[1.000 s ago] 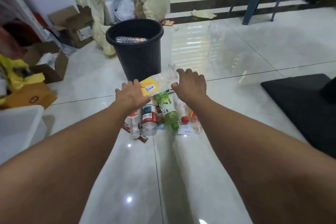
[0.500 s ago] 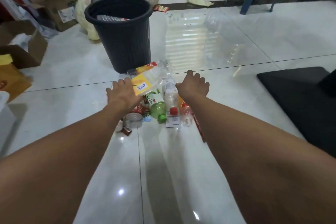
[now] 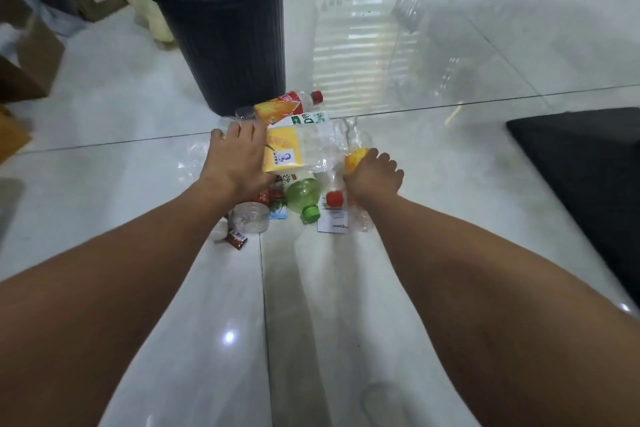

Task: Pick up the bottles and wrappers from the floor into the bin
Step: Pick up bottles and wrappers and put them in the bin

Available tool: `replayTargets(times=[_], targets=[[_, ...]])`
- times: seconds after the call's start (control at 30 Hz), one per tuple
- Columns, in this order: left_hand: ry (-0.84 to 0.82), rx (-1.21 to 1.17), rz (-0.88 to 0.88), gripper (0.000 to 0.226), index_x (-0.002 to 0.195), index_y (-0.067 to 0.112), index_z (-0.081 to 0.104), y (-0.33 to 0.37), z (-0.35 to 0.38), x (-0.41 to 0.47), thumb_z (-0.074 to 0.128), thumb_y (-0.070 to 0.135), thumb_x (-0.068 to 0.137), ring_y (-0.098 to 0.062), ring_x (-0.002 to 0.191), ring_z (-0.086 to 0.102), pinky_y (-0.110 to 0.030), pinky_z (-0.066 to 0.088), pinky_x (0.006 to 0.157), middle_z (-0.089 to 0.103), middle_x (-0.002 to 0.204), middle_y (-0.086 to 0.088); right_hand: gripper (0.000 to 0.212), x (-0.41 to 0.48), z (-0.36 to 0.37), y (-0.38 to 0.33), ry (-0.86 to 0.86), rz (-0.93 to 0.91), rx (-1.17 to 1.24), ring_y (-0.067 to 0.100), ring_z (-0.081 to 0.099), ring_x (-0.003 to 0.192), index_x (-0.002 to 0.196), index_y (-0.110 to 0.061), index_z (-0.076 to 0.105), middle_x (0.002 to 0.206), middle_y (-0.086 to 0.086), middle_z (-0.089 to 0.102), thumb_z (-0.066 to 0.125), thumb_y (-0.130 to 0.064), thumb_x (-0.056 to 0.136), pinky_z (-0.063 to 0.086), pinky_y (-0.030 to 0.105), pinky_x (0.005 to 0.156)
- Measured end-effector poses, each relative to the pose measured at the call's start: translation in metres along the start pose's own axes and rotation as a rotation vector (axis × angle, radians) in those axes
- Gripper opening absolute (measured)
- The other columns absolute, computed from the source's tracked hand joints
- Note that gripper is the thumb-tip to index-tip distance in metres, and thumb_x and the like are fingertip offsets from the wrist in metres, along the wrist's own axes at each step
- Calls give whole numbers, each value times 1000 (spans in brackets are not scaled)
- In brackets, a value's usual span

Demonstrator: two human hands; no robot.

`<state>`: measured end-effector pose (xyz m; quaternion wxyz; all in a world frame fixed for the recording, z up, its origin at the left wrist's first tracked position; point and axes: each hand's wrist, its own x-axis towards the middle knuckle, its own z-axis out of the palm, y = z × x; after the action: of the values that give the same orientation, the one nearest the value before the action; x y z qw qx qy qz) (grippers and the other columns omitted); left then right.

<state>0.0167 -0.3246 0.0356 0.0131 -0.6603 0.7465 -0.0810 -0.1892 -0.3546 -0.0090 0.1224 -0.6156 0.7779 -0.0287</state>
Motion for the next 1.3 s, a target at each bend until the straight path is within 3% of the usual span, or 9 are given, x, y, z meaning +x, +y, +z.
replayTargets(times=[0.37, 0.53, 0.63, 0.77, 0.97, 1.13, 1.3], targets=[[21, -23, 1, 79, 135, 5, 29, 11, 15, 11, 60, 52, 79, -33, 115, 40, -49, 34, 95, 43, 128, -17, 56, 10, 30, -7, -26, 66, -19, 30, 45, 123, 140, 1, 26, 135, 17, 45, 45, -31, 98, 37, 39, 97], [23, -31, 7, 77, 135, 6, 30, 18, 17, 15, 58, 53, 80, -34, 117, 40, -50, 33, 97, 42, 131, -17, 66, 9, 35, -7, -91, 151, 39, 34, 38, 128, 147, 3, 8, 143, 20, 29, 46, -20, 98, 39, 43, 102], [14, -20, 12, 78, 136, 7, 29, 20, 18, 16, 58, 53, 80, -33, 120, 39, -50, 33, 99, 40, 134, -17, 67, 5, 38, -7, -161, 283, 82, 32, 38, 123, 143, 2, 17, 140, 17, 27, 55, -17, 92, 39, 42, 100], [13, -13, 30, 78, 135, 8, 28, 25, 17, 16, 59, 53, 79, -32, 125, 35, -50, 32, 100, 37, 139, -15, 79, 4, 43, -1, -238, 274, 83, 34, 36, 127, 146, -4, 12, 142, 18, 30, 62, -25, 88, 35, 43, 103], [36, -31, 28, 78, 137, 9, 27, 27, 14, 17, 58, 51, 79, -30, 123, 35, -49, 31, 102, 38, 137, -13, 54, 4, 47, 1, -136, 288, 88, 31, 40, 127, 141, 3, 23, 139, 16, 38, 47, -15, 96, 37, 38, 100], [71, -44, 21, 71, 132, 10, 32, 24, 9, 17, 58, 50, 79, -29, 114, 40, -46, 32, 96, 44, 127, -11, 61, 3, 33, -5, -115, 257, 78, 28, 47, 119, 132, -4, 35, 131, 12, 46, 67, -26, 86, 41, 33, 92], [101, -45, -1, 70, 130, 9, 34, 17, -2, 14, 60, 49, 79, -29, 109, 42, -46, 34, 92, 46, 122, -12, 60, 4, 17, -5, -54, 241, 128, 27, 49, 116, 125, -8, 40, 126, 10, 50, 74, -25, 79, 41, 32, 87]])
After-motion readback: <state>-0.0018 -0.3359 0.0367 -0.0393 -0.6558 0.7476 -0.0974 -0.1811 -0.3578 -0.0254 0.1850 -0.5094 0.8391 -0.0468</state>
